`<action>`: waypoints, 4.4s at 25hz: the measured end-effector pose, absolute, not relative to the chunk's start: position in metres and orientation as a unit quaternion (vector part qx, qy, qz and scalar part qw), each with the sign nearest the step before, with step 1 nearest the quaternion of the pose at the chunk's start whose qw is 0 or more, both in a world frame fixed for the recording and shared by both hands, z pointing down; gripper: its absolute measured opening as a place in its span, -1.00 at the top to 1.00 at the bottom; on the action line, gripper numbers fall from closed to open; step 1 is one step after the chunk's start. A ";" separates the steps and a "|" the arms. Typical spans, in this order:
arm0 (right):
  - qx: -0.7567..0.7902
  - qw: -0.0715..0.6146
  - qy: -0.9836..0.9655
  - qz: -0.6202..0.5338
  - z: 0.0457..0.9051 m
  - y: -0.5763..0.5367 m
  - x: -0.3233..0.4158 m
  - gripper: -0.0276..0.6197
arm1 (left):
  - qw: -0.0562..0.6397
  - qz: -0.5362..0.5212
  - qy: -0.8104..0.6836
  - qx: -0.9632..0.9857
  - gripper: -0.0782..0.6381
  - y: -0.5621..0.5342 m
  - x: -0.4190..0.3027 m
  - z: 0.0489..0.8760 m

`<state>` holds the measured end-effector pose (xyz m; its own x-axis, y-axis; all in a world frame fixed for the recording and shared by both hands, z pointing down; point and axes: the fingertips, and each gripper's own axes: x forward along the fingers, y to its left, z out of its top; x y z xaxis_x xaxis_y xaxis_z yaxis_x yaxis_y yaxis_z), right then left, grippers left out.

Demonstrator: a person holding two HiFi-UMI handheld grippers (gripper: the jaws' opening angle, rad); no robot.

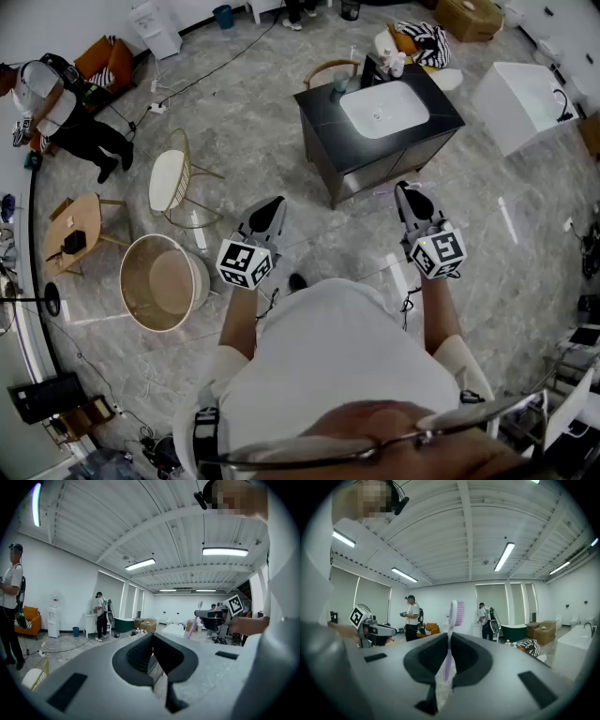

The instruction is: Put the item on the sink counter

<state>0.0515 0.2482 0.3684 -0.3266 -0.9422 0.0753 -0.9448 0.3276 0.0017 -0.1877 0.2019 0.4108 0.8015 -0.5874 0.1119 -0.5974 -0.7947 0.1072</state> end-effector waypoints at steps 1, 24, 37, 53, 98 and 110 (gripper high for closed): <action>0.579 0.031 -0.814 0.021 0.368 0.248 0.051 0.82 | 0.068 0.036 -0.312 0.947 0.77 0.201 -0.188 0.410; 0.591 0.023 -0.805 0.047 0.371 0.230 0.017 0.82 | 0.094 0.047 -0.285 0.953 0.77 0.180 -0.214 0.429; 0.621 0.034 -0.782 0.044 0.374 0.226 -0.014 0.82 | 0.101 0.060 -0.238 0.964 0.77 0.159 -0.235 0.449; 0.602 0.032 -0.795 0.061 0.399 0.154 0.031 0.82 | 0.117 0.071 -0.277 0.951 0.77 0.097 -0.198 0.458; 0.577 0.053 -0.807 0.113 0.452 -0.114 0.170 0.82 | 0.158 0.107 -0.262 0.946 0.77 -0.152 -0.034 0.508; 0.589 0.110 -0.793 0.114 0.482 -0.209 0.158 0.82 | 0.174 0.124 -0.192 0.958 0.77 -0.245 -0.015 0.541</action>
<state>0.1582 -0.2090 0.4819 -0.2829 -0.9085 0.3076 -0.9583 0.2810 -0.0514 -0.0148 -0.2455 0.5415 0.8955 -0.3253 0.3039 -0.4113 -0.8656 0.2855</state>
